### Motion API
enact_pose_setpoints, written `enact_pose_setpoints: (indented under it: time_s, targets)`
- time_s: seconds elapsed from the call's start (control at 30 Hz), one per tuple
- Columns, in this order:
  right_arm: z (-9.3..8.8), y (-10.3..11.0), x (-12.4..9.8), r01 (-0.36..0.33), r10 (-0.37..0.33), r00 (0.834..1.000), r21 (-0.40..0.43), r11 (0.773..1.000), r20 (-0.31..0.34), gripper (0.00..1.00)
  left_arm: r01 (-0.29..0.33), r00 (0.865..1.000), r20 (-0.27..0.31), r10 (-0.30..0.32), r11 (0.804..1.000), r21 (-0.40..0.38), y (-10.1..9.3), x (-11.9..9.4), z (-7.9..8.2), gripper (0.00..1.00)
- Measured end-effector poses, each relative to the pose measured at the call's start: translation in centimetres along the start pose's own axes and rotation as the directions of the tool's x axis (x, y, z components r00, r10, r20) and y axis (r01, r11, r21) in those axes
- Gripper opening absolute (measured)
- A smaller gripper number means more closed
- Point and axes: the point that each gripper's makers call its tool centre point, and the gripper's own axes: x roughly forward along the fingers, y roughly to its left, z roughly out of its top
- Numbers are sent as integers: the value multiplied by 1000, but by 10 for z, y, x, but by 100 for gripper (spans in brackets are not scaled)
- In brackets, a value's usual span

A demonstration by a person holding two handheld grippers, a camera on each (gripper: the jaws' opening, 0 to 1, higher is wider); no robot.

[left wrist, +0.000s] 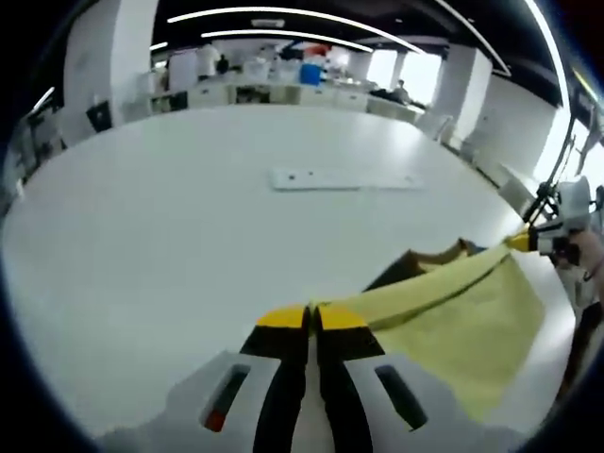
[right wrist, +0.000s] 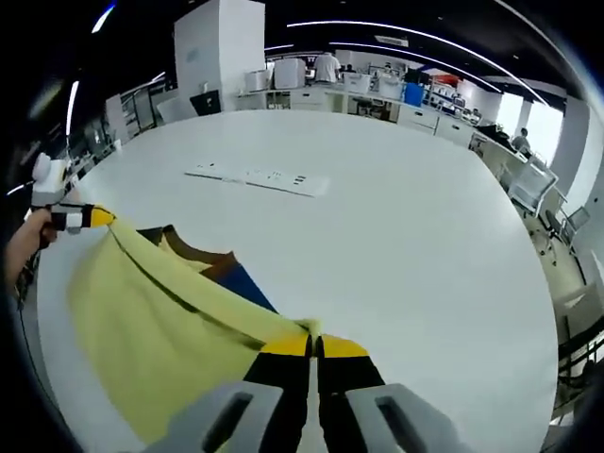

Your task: Fold the garment on the visible template until the final outline fits inside the template.

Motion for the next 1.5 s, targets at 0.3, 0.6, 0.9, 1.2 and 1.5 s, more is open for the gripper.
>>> enact_pose_setpoints:
  time_s: [0.3,0.6,0.9,1.2,1.5]
  targets:
    - [-7,0,7,6,-6,1000,7,1000,-20,0,-8,1000,-22,8,1000,22,4,9,-5,0]
    - [-7,0,7,5,-5,1000,50,999,-12,0,-1,1000,-27,2,999,52,2,12,-11,1]
    - [-5,1,-3,-17,15,1000,100,995,17,14,48,996,63,-60,982,182,-2,0,8,19]
    - [-9,4,-7,-60,60,998,-27,998,17,22,108,990,40,-133,917,384,-10,-6,-5,31]
    - [4,0,10,-40,39,997,2,999,74,23,65,996,15,-83,872,485,-8,13,-7,33]
